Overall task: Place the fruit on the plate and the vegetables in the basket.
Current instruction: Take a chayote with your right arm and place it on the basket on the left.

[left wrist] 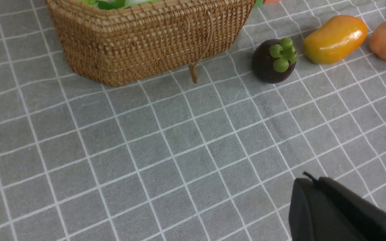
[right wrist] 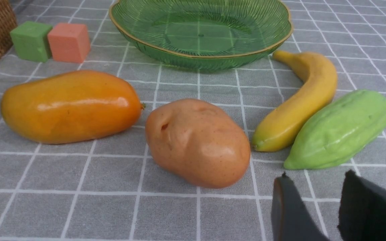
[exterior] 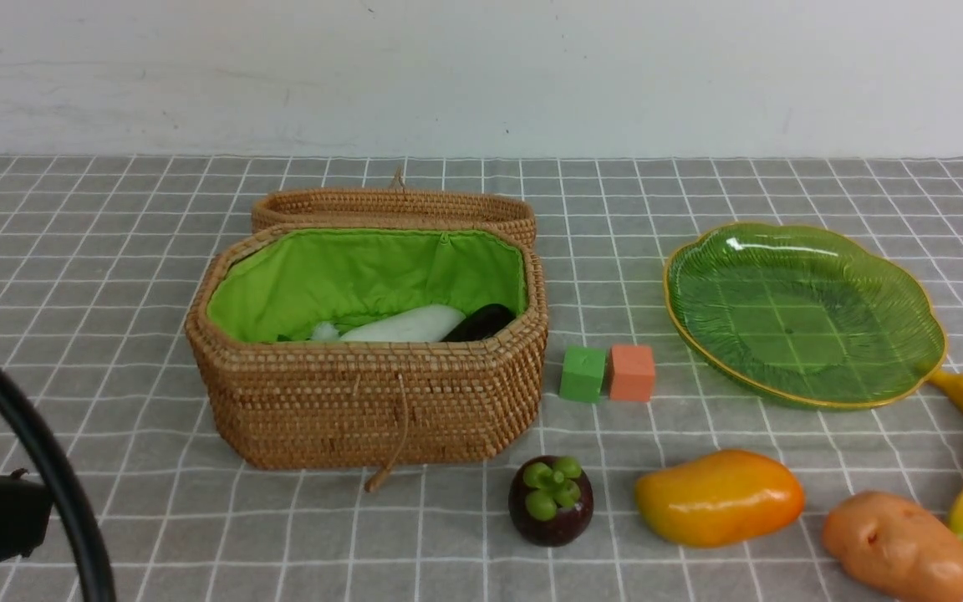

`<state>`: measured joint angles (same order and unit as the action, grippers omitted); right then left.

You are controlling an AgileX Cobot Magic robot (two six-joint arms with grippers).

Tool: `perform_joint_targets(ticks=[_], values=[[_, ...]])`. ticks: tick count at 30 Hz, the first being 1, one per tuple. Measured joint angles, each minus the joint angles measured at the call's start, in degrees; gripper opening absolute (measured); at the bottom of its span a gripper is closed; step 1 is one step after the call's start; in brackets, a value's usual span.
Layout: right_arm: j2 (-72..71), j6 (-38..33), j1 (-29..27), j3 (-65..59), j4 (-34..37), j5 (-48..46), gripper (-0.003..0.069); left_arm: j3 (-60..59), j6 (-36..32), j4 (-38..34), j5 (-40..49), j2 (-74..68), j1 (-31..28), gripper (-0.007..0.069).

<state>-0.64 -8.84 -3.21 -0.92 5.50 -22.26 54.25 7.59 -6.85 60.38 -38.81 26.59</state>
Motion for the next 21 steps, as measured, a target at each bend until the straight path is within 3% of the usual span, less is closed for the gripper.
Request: perform_joint_targets(ticks=[10,15,21], values=[[0.0,0.0,0.0,0.0,0.0,0.0,0.0241,0.0,0.2,1.6,-2.7,0.0,0.0,-0.0013],[0.0,0.0,0.0,0.0,0.0,0.0,0.0241,-1.4,8.2,10.6,-10.9,2.4,-0.1,-0.0013],[0.0,0.0,0.0,0.0,0.0,0.0,0.0241,-8.3,8.3,13.5,-17.2,10.4,-5.9,-0.0013]])
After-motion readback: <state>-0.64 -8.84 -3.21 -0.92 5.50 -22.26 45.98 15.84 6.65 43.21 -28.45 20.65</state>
